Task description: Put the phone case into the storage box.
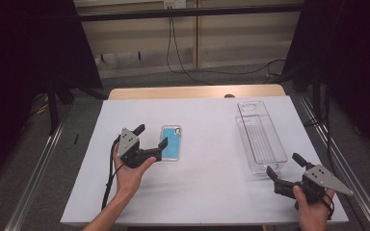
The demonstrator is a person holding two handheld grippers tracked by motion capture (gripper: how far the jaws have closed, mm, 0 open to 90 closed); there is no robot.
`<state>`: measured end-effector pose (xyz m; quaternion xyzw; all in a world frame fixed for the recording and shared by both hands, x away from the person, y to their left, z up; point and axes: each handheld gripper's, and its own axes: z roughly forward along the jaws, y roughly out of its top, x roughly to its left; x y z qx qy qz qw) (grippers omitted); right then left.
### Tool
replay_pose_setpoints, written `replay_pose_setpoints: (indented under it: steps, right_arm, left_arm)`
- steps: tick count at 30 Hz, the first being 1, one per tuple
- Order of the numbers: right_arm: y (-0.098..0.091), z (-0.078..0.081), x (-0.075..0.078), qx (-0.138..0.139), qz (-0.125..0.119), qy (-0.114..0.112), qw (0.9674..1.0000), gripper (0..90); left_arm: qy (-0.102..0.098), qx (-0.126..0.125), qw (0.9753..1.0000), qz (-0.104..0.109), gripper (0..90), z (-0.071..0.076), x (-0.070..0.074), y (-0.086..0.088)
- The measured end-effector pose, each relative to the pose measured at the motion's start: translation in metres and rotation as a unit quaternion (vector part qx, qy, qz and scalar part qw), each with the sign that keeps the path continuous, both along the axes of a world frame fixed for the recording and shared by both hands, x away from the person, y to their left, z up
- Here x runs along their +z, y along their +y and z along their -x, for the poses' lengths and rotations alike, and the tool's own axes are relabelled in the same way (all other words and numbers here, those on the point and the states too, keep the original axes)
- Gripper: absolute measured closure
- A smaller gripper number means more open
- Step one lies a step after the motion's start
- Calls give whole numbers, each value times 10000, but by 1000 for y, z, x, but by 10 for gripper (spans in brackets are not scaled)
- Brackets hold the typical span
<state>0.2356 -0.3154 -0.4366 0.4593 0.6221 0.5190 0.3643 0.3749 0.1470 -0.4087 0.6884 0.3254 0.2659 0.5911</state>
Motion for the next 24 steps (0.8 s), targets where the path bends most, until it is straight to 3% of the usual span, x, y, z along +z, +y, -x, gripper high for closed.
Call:
replay_pose_setpoints:
  steps: [11, 14, 16, 24]
  right_arm:
    - [-1, 0, 0, 6, -10, 0, 10000, 18]
    - [-1, 0, 0, 8, -9, 2, 10000, 18]
    - [-1, 0, 0, 18, -17, 9, 10000, 19]
    - [-2, 0, 0, 37, -19, 7, 10000, 19]
  left_arm:
    - [-26, -187, 9998, -118, 59, -9, 1, -29]
    - [-216, -139, 9995, -184, 66, -13, 3, -35]
    - [-197, -168, 9996, -101, 77, -16, 4, -40]
    - [-150, -303, 9993, -182, 88, -23, -2, -52]
